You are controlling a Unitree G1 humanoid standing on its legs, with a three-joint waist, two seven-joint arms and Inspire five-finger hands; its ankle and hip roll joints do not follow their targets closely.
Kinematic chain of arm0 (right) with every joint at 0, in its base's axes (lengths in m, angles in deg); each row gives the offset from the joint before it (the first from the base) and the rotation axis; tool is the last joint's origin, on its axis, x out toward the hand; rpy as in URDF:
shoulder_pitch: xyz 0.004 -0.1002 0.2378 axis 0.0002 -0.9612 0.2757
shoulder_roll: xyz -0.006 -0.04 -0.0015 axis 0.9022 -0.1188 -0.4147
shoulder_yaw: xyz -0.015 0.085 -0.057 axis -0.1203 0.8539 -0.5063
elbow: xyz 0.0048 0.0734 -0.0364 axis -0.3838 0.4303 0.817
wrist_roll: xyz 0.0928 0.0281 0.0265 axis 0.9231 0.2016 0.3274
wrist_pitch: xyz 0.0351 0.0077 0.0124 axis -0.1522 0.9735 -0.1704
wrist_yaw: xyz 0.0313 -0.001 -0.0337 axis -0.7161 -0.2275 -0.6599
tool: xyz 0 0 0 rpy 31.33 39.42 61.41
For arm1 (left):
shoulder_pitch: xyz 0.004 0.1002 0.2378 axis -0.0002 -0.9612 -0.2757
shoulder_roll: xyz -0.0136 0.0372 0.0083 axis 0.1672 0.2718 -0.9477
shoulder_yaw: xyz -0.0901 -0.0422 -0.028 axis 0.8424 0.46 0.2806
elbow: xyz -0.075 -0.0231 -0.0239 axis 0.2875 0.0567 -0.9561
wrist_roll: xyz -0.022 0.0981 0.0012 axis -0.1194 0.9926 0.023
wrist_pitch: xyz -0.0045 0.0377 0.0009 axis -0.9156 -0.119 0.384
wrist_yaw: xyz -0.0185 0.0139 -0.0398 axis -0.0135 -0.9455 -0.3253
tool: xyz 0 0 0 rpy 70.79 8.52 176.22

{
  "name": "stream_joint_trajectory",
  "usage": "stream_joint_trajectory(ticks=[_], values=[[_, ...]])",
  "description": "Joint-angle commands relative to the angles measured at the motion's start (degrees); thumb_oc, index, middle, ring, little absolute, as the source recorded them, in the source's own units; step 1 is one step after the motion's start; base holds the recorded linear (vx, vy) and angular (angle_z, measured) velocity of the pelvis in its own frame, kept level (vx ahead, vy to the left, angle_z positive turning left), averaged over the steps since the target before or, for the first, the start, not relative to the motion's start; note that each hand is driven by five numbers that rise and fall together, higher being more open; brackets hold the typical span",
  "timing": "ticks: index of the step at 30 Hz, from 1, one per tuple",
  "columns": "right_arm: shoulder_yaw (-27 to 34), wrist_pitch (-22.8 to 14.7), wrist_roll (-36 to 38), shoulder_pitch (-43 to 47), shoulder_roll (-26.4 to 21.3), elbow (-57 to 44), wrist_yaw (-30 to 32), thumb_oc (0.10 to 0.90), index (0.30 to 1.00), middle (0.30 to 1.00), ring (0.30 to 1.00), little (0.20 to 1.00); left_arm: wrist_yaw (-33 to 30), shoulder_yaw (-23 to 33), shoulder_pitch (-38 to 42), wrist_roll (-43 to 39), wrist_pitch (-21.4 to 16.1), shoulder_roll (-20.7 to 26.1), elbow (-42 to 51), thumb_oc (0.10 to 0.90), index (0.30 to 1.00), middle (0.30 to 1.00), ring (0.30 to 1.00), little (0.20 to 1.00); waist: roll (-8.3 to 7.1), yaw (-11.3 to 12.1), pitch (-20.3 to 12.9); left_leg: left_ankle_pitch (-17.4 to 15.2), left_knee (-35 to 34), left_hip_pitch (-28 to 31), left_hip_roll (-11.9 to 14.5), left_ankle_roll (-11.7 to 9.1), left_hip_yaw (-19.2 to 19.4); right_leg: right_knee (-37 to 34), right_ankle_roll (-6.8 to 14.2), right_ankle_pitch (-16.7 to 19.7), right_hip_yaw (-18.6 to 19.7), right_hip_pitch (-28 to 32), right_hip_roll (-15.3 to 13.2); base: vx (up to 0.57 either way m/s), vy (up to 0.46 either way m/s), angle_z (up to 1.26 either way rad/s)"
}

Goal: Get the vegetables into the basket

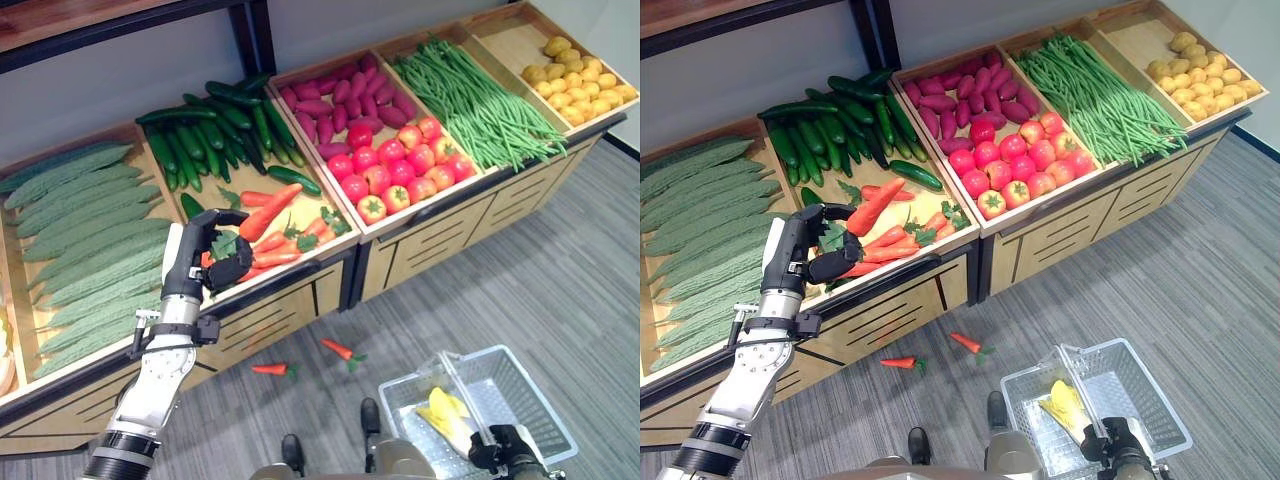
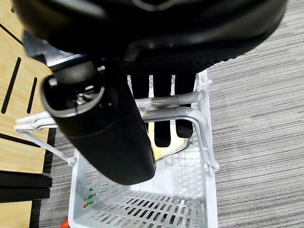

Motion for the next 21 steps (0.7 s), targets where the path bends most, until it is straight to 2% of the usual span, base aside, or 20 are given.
stream_joint_trajectory(ticks=[1,3,6,7,8,10,12,13,14,15,16,17,19,21], values=[[1.53,-2.79,0.9,1.31,-1.69,-1.15,1.79,0.4,0.3,0.3,0.3,0.3,-0.11,2.77,6.16,-1.15,-6.33,4.41,5.07,0.4,0.3,0.3,0.3,0.3,-3.85,-0.05,-0.6,-4.61,0.38,2.03,1.45,-2.37,-2.36,4.09,8.98,-4.68,3.05,1.94,-9.53,-0.02,0.144,-0.03],[2.19,-2.92,1.68,1.4,-1.48,-2.15,2.74,0.4,0.3,0.3,0.3,0.3,0.06,0.75,7.86,-0.46,-6.2,4.87,4.0,0.4,0.3,0.3,0.3,0.3,-4.44,-0.69,-0.13,-5.05,0.38,2.43,0.78,-1.68,-1.2,5.52,10.12,-3.42,3.78,0.6,-10.14,-0.04,0.16,-0.07],[1.93,-2.97,1.72,1.87,-1.04,-3.55,3.08,0.4,0.3,0.3,0.3,0.3,-0.23,-0.8,10.12,-0.33,-6.52,5.42,3.09,0.4,0.3,0.3,0.3,0.3,-5.3,-1.37,0.35,-5.32,0.38,2.15,-0.18,-1.15,0.85,5.29,11.77,1.46,6.12,-1.79,-10.41,-0.11,0.156,-0.38],[0.93,-3.02,1.68,2.18,0.06,-4.09,3.34,0.4,0.3,0.3,0.3,0.3,-1.64,-1.5,11.83,0.4,-7.26,5.59,1.47,0.4,0.3,0.3,0.3,0.3,-5.41,-1.68,0.56,-5.39,0.38,1.98,-0.26,-0.46,5.09,4.1,11.77,4.94,5.17,-4.58,-10.99,-0.17,0.189,-0.65],[0.93,-3.01,1.68,2.21,0.08,-4.1,3.34,0.4,0.3,0.3,0.3,0.3,-1.66,-1.5,11.88,0.41,-7.29,5.61,1.43,0.4,0.3,0.3,0.3,0.3,-5.52,-1.58,0.49,-5.21,0.38,1.81,-0.34,-0.46,5.22,4.11,11.77,5.12,5.36,-4.84,-11.03,-0.19,0.186,-1.45],[0.4,-3.11,1.81,3.23,0.61,-2.47,3.61,0.4,0.3,0.3,0.3,0.3,-2.4,-0.99,12.19,0.27,-7.41,5.81,1.63,0.4,0.3,0.3,0.3,0.3,-5.04,-0.12,0.9,-4.98,0.38,1.59,0.32,0.35,8.17,8.17,11.05,0.72,-1.62,-3.96,-12.25,-0.13,0.065,-1.37],[0.33,-3.31,1.83,3.39,0.74,-2.19,4.02,0.4,0.3,0.3,0.3,0.3,-2.43,-0.41,11.65,0.12,-7.47,6.17,1.87,0.4,0.3,0.3,0.3,0.3,-4.74,0.7,1.06,-4.78,0.62,1.38,0.95,0.52,9.88,11.92,10.3,-1.84,-4.11,-2.64,-12.71,-0.15,0.04,-1.0],[0.14,-3.24,1.82,4.08,0.85,-1.59,4.23,0.4,0.3,0.3,0.3,0.3,-2.23,0.18,10.92,0.49,-7.28,6.79,2.28,0.4,0.3,0.3,0.3,0.3,-4.17,1.92,0.9,-4.16,0.91,0.56,1.75,1.05,12.3,17.41,9.47,-3.67,-6.76,-1.31,-13.86,-0.17,0.027,-0.77],[-0.06,-3.28,1.67,4.29,0.92,-1.45,4.16,0.4,0.3,0.3,0.3,0.3,-2.16,0.45,10.41,0.65,-7.23,7.08,2.36,0.4,0.3,0.3,0.3,0.3,-4.14,2.25,0.59,-4.04,0.9,0.27,1.9,1.11,13.14,18.62,9.34,-4.11,-7.06,-0.44,-14.12,-0.17,-0.041,-0.75],[-0.4,-3.23,1.1,4.11,1.14,-1.6,3.78,0.4,0.3,0.3,0.3,0.3,-1.88,1.59,9.36,0.81,-6.9,7.22,2.5,0.4,0.3,0.3,0.3,0.3,-5.21,3.29,-0.93,-3.8,1.12,-0.48,1.41,0.62,14.88,15.42,9.94,-4.06,-7.17,4.12,-13.49,-0.06,-0.121,-1.15],[-0.36,-3.22,1.08,4.03,1.21,-1.8,3.74,0.4,0.3,0.3,0.3,0.3,-1.89,1.77,9.03,0.91,-7.01,7.28,2.45,0.4,0.3,0.3,0.3,0.3,-5.74,3.49,-1.07,-3.42,1.16,-0.32,1.31,0.24,15.4,12.24,10.29,-3.88,-7.56,5.0,-13.08,-0.03,-0.192,-1.43],[-0.35,-3.27,1.1,3.41,1.3,-2.31,3.64,0.4,0.3,0.3,0.3,0.3,-1.87,2.08,8.68,1.26,-7.11,7.46,2.38,0.4,0.3,0.3,0.3,0.3,-6.04,3.43,-1.64,-3.07,1.34,-0.28,1.59,-0.03,16.02,10.22,10.27,-5.29,-8.43,5.43,-12.37,0.04,-0.213,-0.97],[0.65,-3.48,1.2,1.49,0.47,-3.7,3.42,0.4,0.3,0.3,0.3,0.3,-1.01,1.0,9.37,0.61,-7.25,7.0,2.16,0.4,0.3,0.3,0.3,0.3,-5.49,2.17,-1.74,-2.14,1.8,-0.17,2.7,-1.06,15.48,8.43,9.09,-8.62,-9.26,6.23,-10.51,0.04,-0.245,-0.3],[1.36,-3.46,1.35,0.52,0.04,-3.88,3.39,0.4,0.3,0.3,0.3,0.3,-0.58,0.63,9.36,0.54,-7.12,6.8,2.5,0.4,0.3,0.3,0.3,0.3,-5.23,1.61,-1.57,-1.62,1.77,-0.05,3.3,-1.55,15.25,7.92,8.45,-9.69,-9.5,6.43,-9.83,0.0,-0.182,0.03]])
